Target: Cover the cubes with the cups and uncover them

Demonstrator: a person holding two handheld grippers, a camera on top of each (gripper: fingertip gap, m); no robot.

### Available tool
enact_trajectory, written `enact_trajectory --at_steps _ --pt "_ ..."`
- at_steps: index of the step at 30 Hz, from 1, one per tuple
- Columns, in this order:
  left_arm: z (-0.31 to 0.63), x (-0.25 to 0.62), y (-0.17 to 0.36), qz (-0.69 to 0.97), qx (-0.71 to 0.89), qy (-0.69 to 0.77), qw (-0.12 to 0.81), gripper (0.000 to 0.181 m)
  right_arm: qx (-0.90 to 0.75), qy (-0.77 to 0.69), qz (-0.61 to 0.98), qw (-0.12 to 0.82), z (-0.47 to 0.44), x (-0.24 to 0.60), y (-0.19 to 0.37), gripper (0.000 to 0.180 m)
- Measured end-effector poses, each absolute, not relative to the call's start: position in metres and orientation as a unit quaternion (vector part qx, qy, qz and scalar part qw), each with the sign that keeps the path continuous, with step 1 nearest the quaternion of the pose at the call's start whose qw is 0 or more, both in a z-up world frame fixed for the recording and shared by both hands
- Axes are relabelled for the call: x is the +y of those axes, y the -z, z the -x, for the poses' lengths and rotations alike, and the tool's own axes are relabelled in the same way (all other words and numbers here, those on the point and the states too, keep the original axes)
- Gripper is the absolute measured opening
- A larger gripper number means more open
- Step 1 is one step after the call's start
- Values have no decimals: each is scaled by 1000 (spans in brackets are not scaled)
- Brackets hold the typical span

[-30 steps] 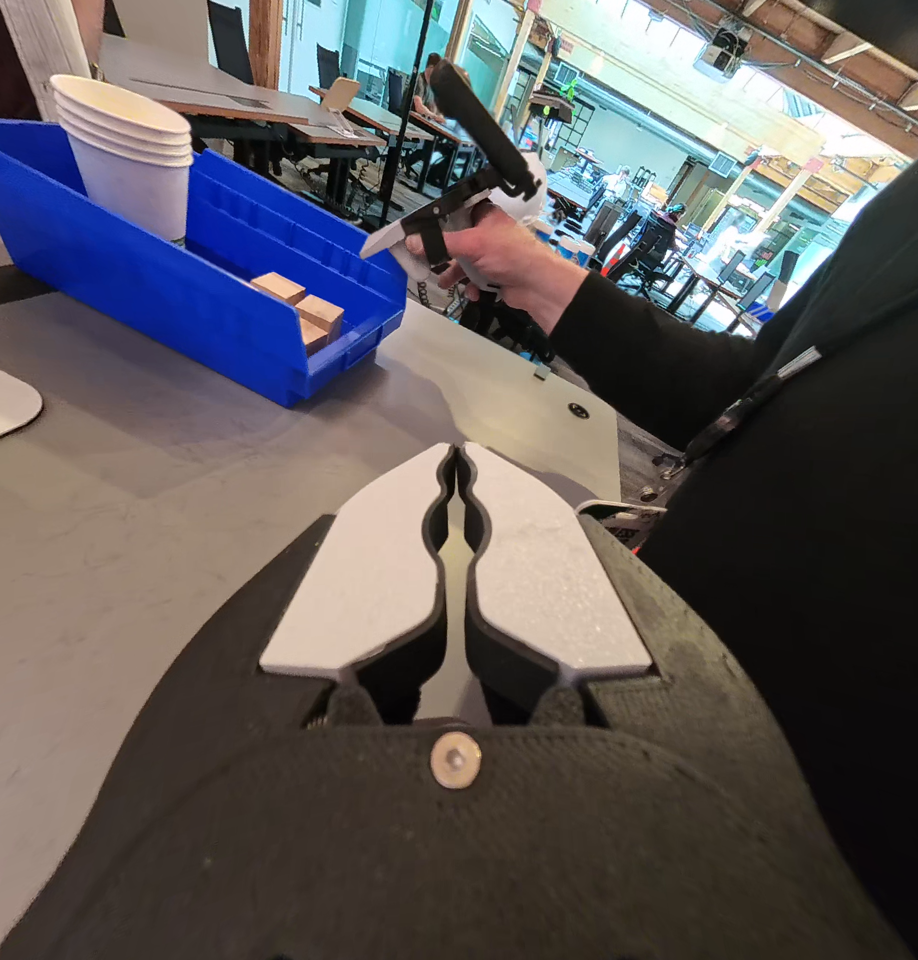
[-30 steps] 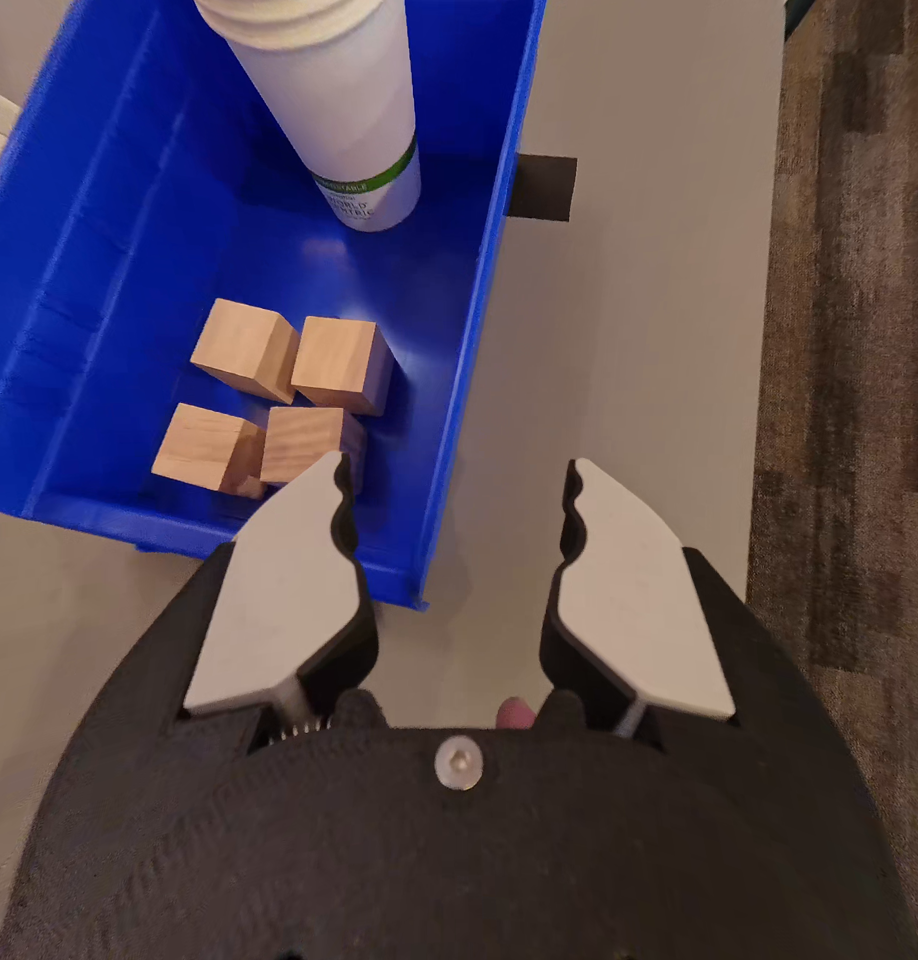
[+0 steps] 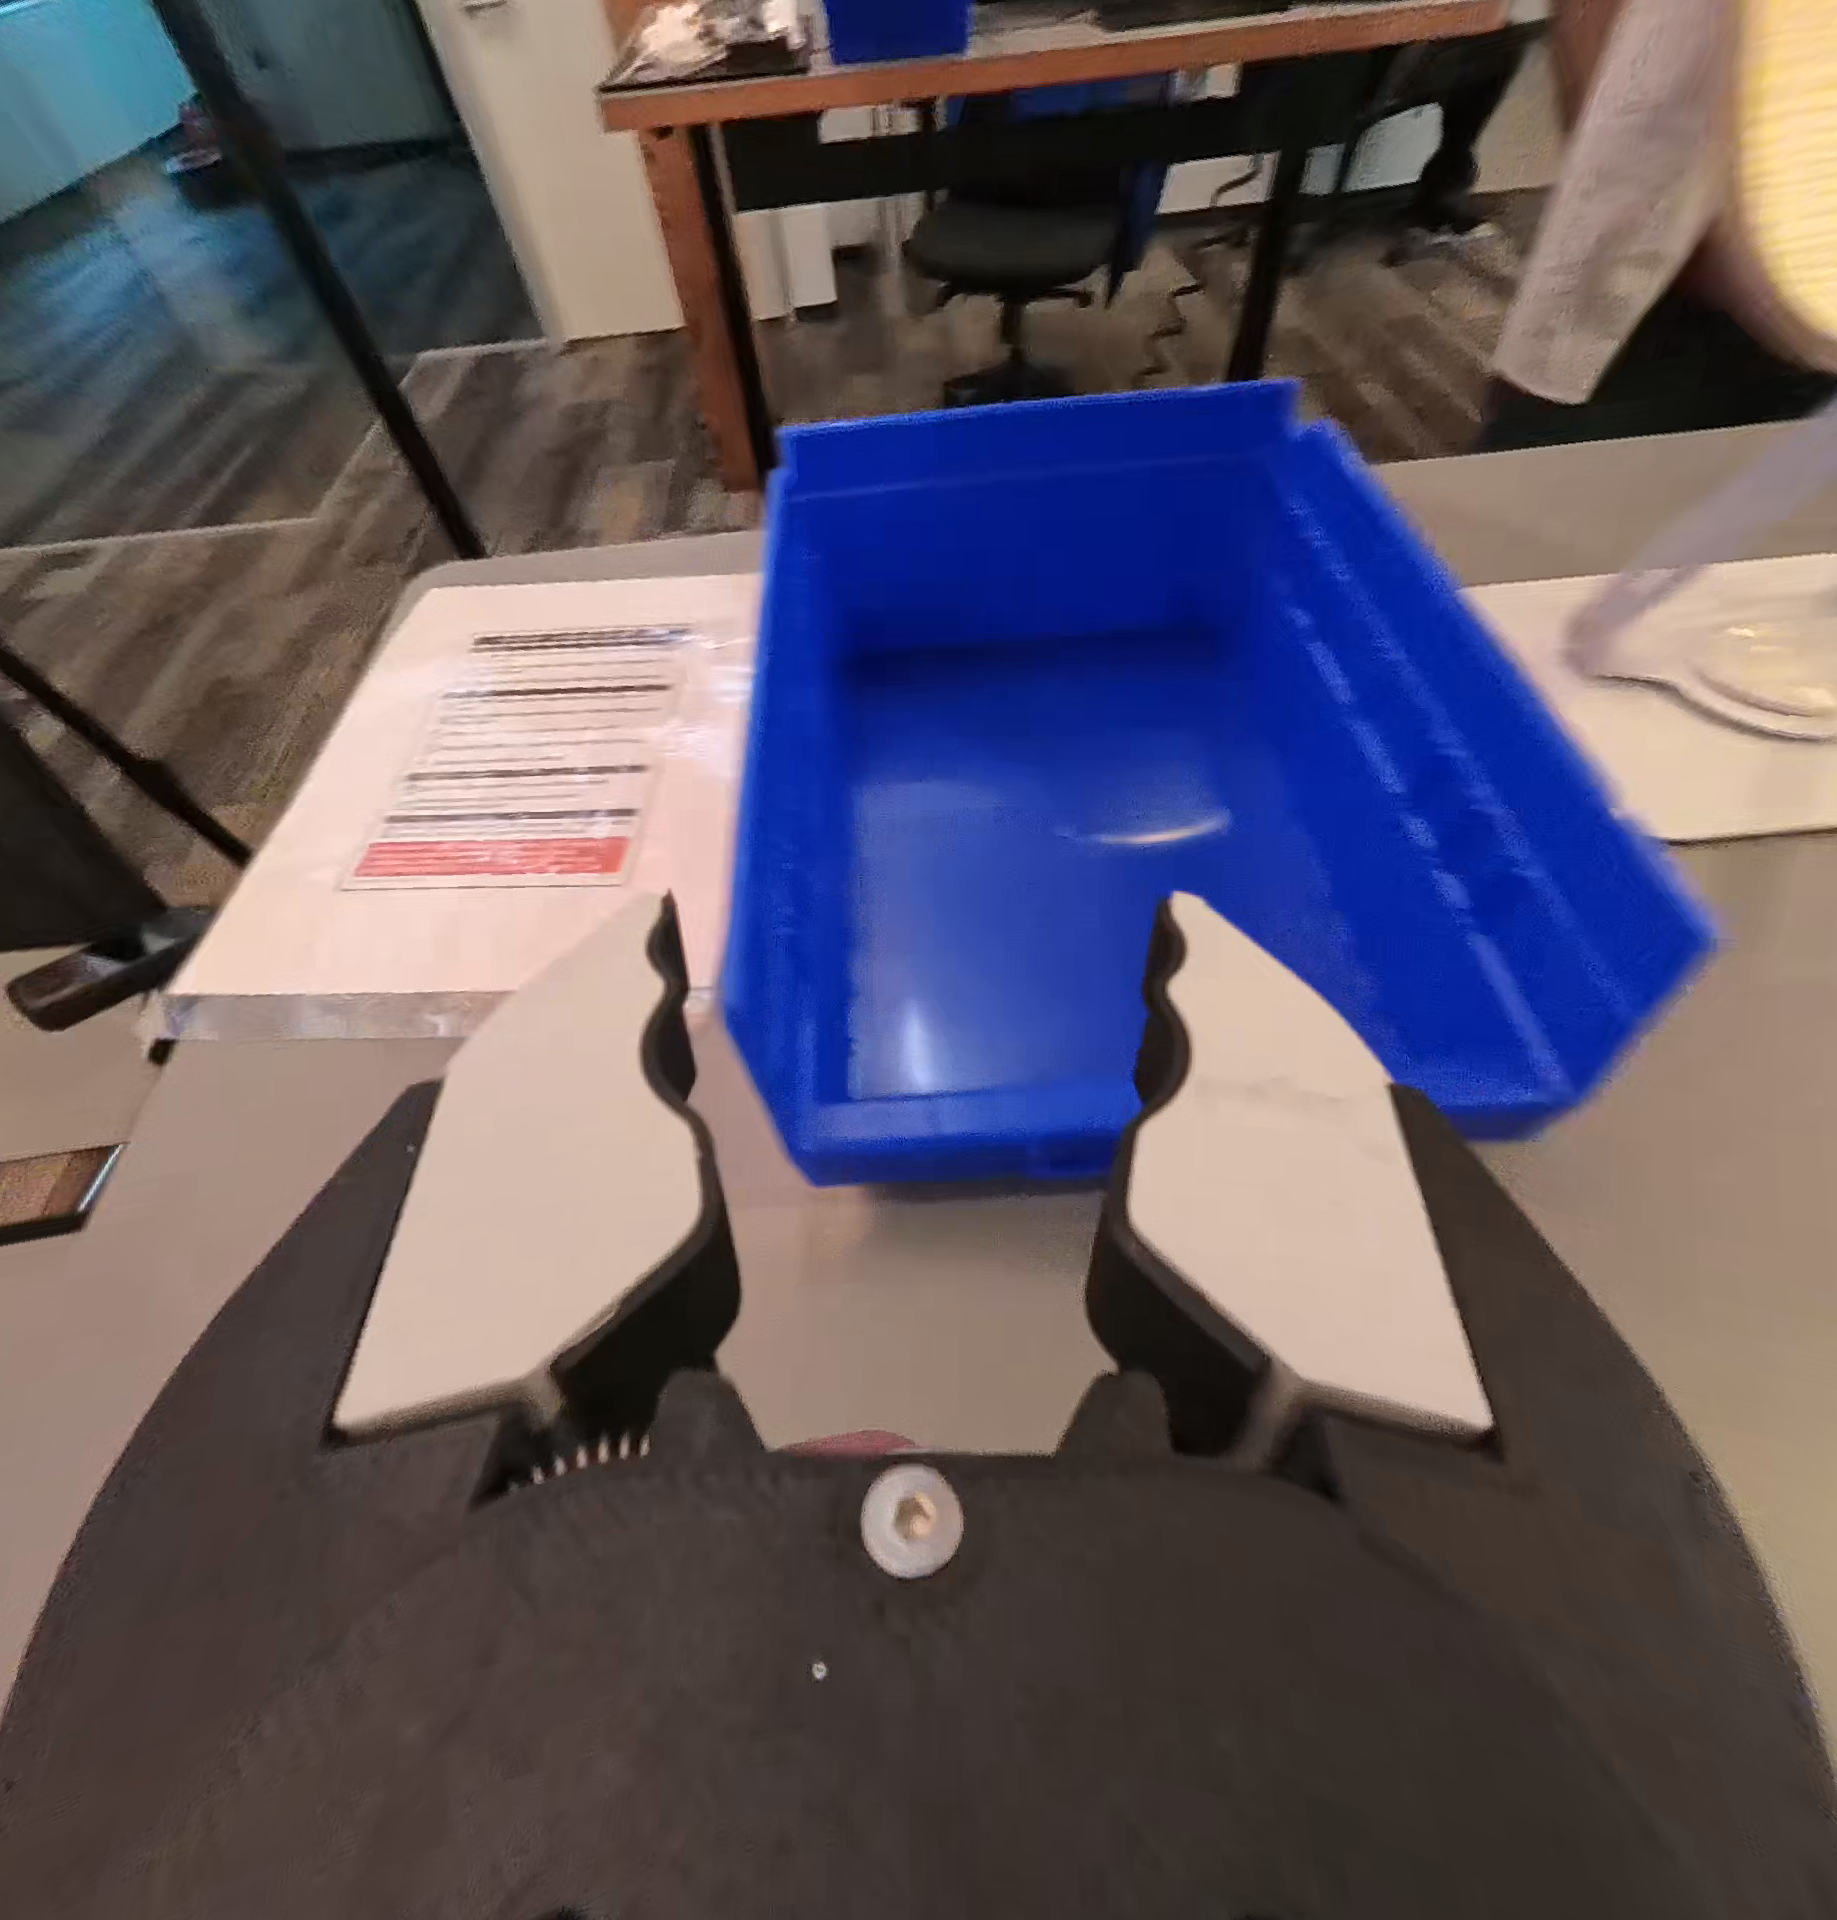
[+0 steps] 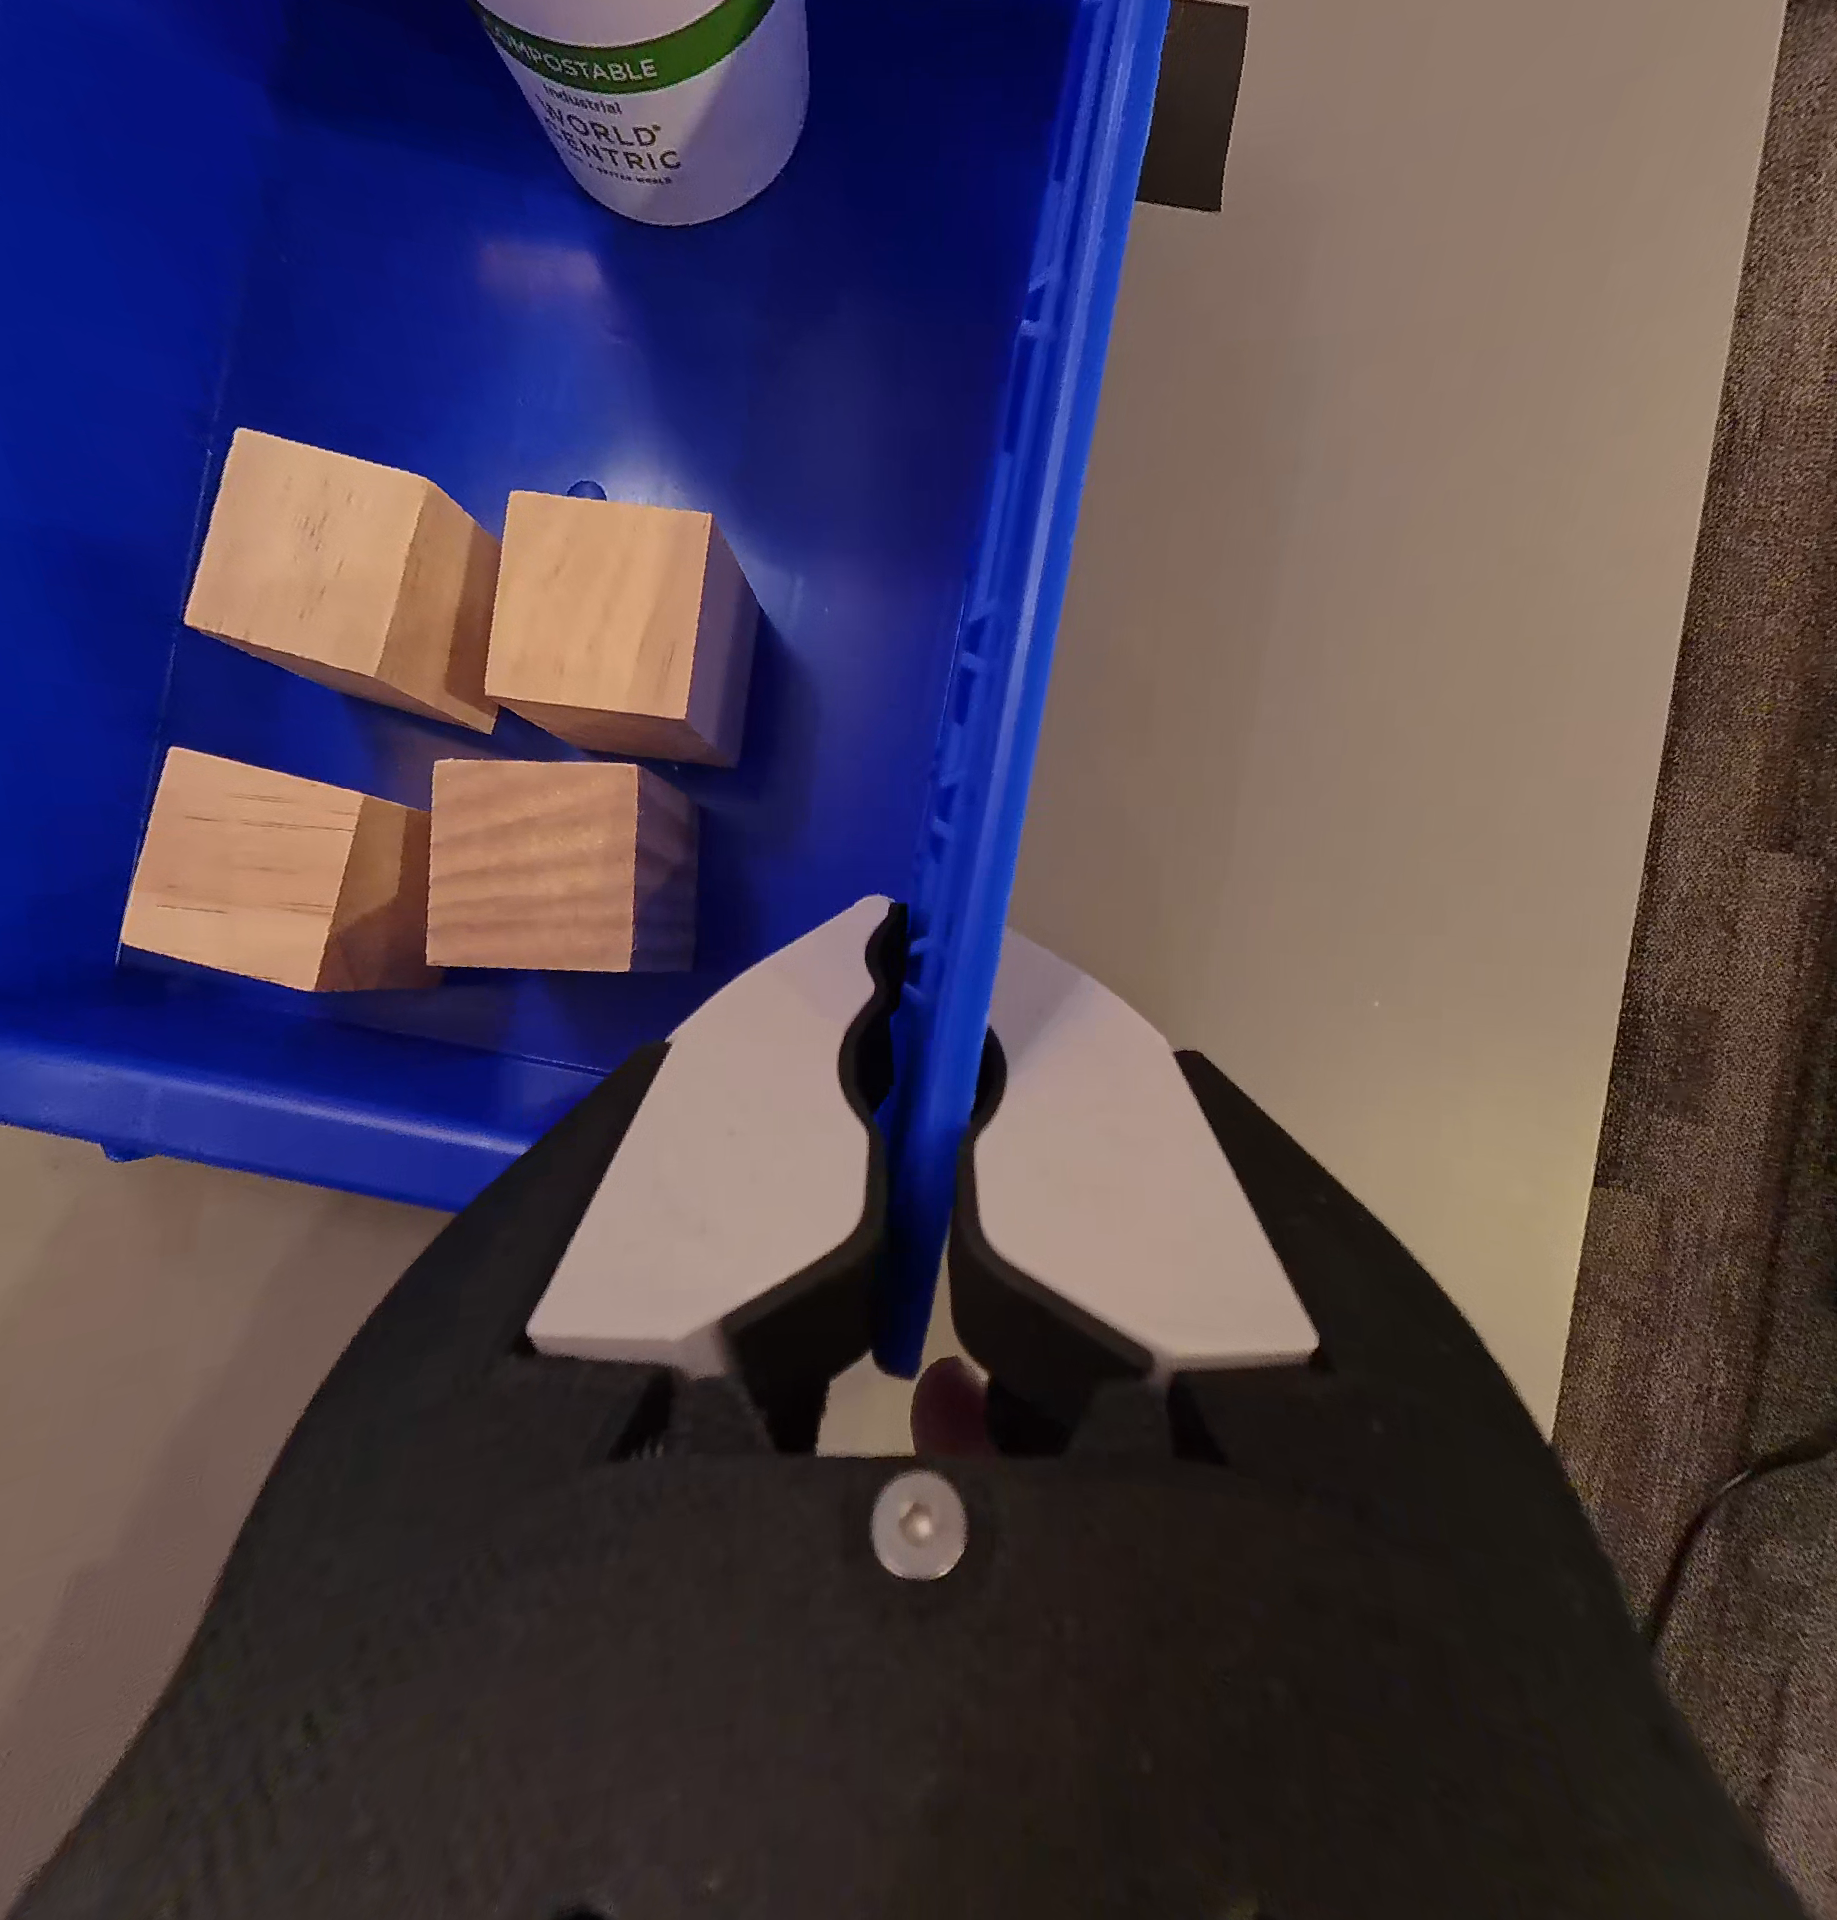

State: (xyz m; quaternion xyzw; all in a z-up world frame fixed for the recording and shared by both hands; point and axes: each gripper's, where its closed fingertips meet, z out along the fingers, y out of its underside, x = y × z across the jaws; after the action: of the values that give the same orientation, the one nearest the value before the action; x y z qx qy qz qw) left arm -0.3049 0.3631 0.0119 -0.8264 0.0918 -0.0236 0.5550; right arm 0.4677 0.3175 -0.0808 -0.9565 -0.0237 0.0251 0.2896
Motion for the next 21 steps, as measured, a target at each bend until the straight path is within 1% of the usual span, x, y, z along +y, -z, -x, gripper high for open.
enact_trajectory --at_steps 3,6,8,9,10,11,14,21 --pt "335 391 10 844 72 32 530 90 -24 -24 957 290 -468 318 81 6" --pt "337 406 36 864 75 58 495 84 -27 -24 957 289 -468 318 81 6" --pt "326 412 45 864 89 84 489 66 -27 -23 957 288 -468 318 81 6" --pt "323 414 51 867 92 87 482 61 -28 -23 957 289 -468 318 81 6" --pt "318 415 57 868 98 94 477 45 -28 -24 957 289 -468 318 81 6" --pt "317 417 58 866 93 96 482 40 -28 -24 957 288 -468 318 81 6" --pt "319 420 59 862 74 115 487 8 -28 -23 957 288 -468 318 81 6" --pt "321 418 58 861 68 115 491 5 -27 -24 957 289 -467 316 81 6"
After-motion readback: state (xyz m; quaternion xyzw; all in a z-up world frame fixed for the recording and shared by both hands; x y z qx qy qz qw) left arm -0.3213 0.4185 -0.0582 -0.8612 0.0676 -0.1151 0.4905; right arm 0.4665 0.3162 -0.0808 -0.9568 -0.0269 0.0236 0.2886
